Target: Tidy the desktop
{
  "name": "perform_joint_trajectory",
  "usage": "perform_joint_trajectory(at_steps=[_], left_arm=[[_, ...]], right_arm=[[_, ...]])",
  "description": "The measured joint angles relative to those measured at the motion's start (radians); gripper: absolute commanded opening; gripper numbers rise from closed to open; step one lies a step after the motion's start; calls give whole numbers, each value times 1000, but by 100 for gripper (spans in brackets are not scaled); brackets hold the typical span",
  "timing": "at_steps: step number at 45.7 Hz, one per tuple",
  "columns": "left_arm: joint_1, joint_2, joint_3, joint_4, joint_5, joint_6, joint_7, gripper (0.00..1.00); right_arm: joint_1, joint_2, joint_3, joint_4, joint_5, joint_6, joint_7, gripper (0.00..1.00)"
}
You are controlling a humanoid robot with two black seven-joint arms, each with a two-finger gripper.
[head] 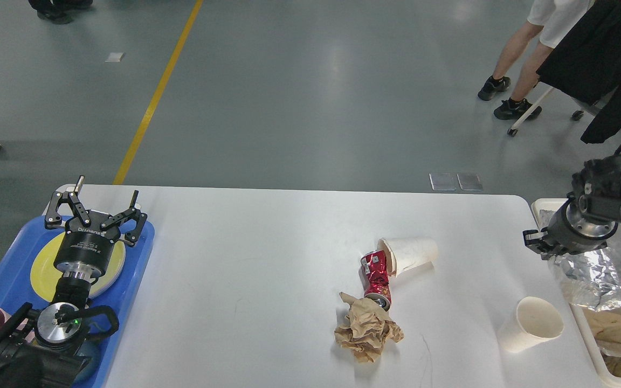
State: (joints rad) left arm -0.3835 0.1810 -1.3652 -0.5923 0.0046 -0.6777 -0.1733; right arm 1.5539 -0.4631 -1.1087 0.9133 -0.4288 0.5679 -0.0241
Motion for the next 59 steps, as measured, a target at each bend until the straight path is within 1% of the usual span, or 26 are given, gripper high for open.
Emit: perform_joint_trajectory(at_steps=[5, 11, 19, 25, 29, 34, 40, 48, 53, 59], left_arm=[[0, 0, 0, 0, 0, 0, 0, 97], [0, 0, 0, 0, 0, 0, 0, 97], [0, 0, 0, 0, 0, -1, 0, 97], [0, 0, 0, 0, 0, -1, 0, 97], [1, 0, 0, 0, 0, -1, 0, 97], [1, 0, 0, 1, 0, -1, 0, 97], [2, 0, 0, 1, 0, -1, 0, 97], [2, 0, 0, 2, 0, -1, 0, 97], [2, 0, 0, 2, 0, 0, 0, 97], [2, 0, 0, 2, 0, 0, 0, 97]], right_arm=[[168, -43, -61, 132, 49, 68, -18, 0], [318, -49, -169, 248, 164, 77, -19, 0], [399, -49, -253, 290, 268, 71, -6, 0], [424, -54, -326, 297, 306, 65, 23, 0], [420, -80, -355, 285, 310, 52, 33, 0], [371, -161, -345, 205, 302, 40, 34, 0], [213, -204, -277, 48, 299, 37, 34, 0], [-99, -210, -103, -236, 299, 36, 33, 0], [-315, -206, 32, -439, 299, 30, 32, 0], [-550, -154, 182, -673, 302, 7, 36, 0]])
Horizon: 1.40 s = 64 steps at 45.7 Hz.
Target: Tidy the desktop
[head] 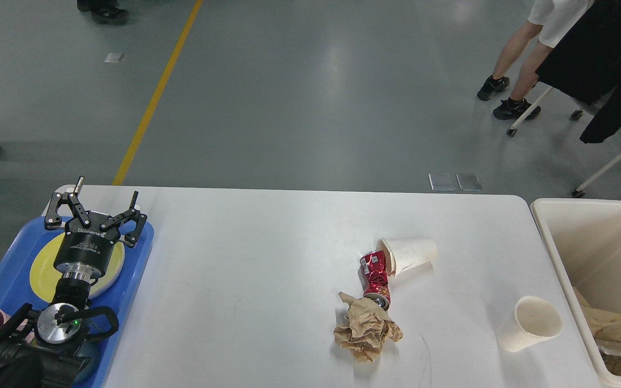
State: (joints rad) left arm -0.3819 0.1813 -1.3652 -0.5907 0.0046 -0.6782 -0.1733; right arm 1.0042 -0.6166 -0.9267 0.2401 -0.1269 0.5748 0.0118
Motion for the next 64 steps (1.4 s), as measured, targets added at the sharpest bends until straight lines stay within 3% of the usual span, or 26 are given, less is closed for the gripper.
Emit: perform_joint_trajectory(at_steps=[6, 11, 16, 37, 41, 43, 52, 64], left_arm=[[0, 0, 0, 0, 0, 0, 0, 97], [0, 0, 0, 0, 0, 0, 0, 97], [0, 0, 0, 0, 0, 1, 0, 97], [0, 0, 0, 0, 0, 2, 0, 97], [0, 0, 0, 0, 0, 2, 0, 97], [0, 0, 0, 0, 0, 2, 0, 97], [0, 0, 0, 0, 0, 2, 0, 97], [0, 0, 0, 0, 0, 2, 0, 97]], right_arm=[[-178, 77, 112, -123, 2, -140, 2, 0], [-280, 130, 172, -138, 3, -338, 3, 0], [-345, 164, 189, -142, 3, -458, 3, 0], [-395, 206, 194, -148, 3, -521, 2, 1], [-395, 207, 194, -148, 3, -525, 2, 72], [-395, 207, 194, -148, 3, -532, 2, 98], [-395, 207, 203, -148, 5, -623, 2, 100], [-391, 201, 207, -143, 6, -637, 2, 100]])
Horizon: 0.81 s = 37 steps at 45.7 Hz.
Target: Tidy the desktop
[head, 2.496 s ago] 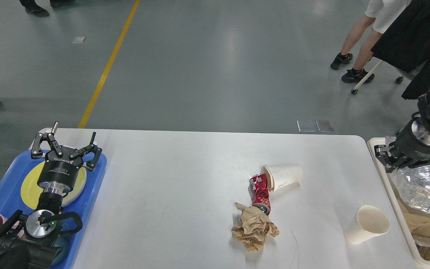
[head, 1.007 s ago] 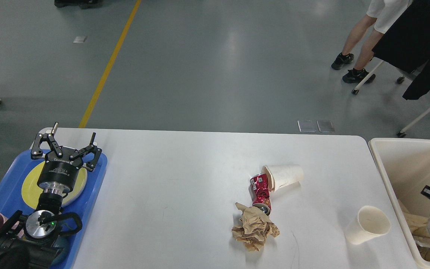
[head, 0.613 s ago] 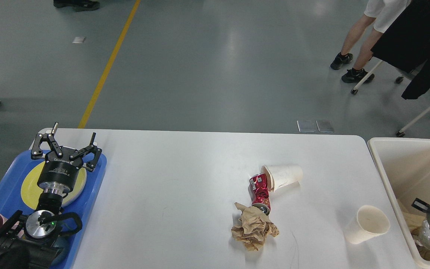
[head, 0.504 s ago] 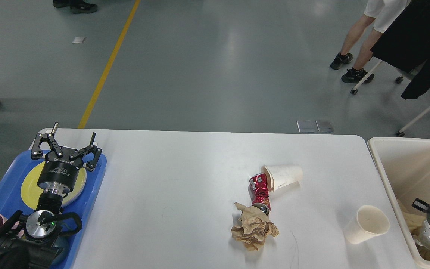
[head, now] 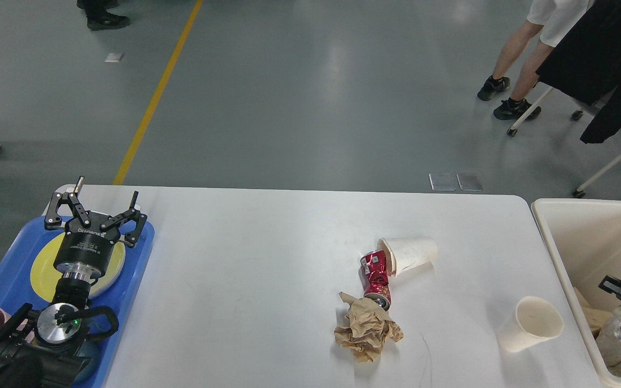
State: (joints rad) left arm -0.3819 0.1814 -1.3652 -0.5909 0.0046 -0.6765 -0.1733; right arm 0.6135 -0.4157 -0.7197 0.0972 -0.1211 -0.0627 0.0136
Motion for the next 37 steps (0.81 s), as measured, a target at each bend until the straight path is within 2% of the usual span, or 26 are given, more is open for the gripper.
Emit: perform_joint_trajectory(at_steps=[9, 14, 20, 25, 31, 37], left_arm=[[0, 0, 0, 0, 0, 0, 0, 97], [0, 0, 0, 0, 0, 0, 0, 97], [0, 0, 0, 0, 0, 0, 0, 97], [0, 0, 0, 0, 0, 0, 0, 97], [0, 0, 0, -1, 0, 0, 0, 97], [0, 0, 0, -1, 0, 0, 0, 97]], right_arm=[[63, -45, -10, 62, -12, 26, -11, 100], [193, -127, -48, 205, -66, 73, -37, 100], [415, -211, -142, 454, -182, 98, -121, 100], [626, -233, -276, 660, -211, 142, -192, 100], [913, -183, -465, 847, -213, 274, -217, 100], [1157, -65, -588, 937, -212, 487, -219, 100]])
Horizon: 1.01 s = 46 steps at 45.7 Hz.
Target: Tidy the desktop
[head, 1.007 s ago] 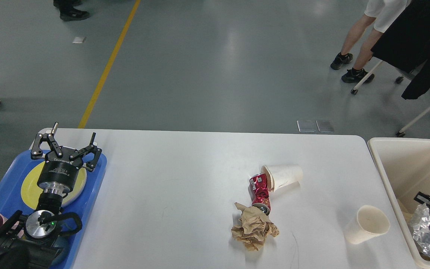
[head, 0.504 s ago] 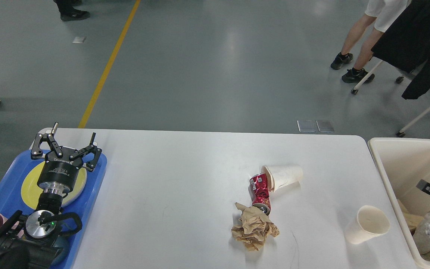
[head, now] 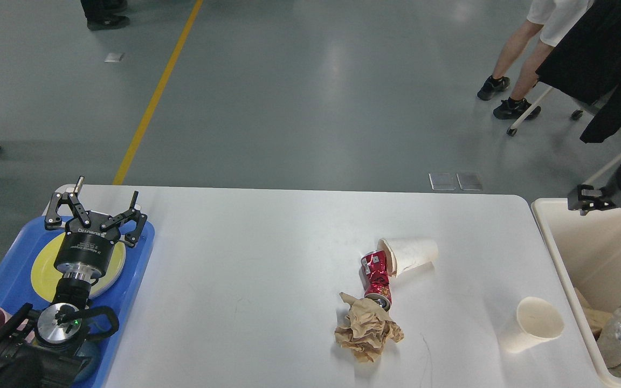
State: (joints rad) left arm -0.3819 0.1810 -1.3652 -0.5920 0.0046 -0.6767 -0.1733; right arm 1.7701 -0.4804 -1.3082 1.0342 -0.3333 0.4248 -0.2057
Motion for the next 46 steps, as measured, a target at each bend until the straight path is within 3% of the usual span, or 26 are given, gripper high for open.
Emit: perform_joint_trajectory(at_steps=[5, 12, 25, 46], left_arm=[[0, 0, 0, 0, 0, -1, 0, 97], [0, 0, 0, 1, 0, -1, 0, 97], [0, 0, 0, 1, 0, 3, 0, 97], [0, 0, 0, 1, 0, 3, 0, 97]], right_arm=[[217, 72, -25, 118, 2, 202, 0, 100], [400, 87, -6, 343, 6, 279, 1, 100], [569, 106, -7, 648, 66, 246, 13, 99], [462, 68, -23, 665, 72, 135, 20, 98]])
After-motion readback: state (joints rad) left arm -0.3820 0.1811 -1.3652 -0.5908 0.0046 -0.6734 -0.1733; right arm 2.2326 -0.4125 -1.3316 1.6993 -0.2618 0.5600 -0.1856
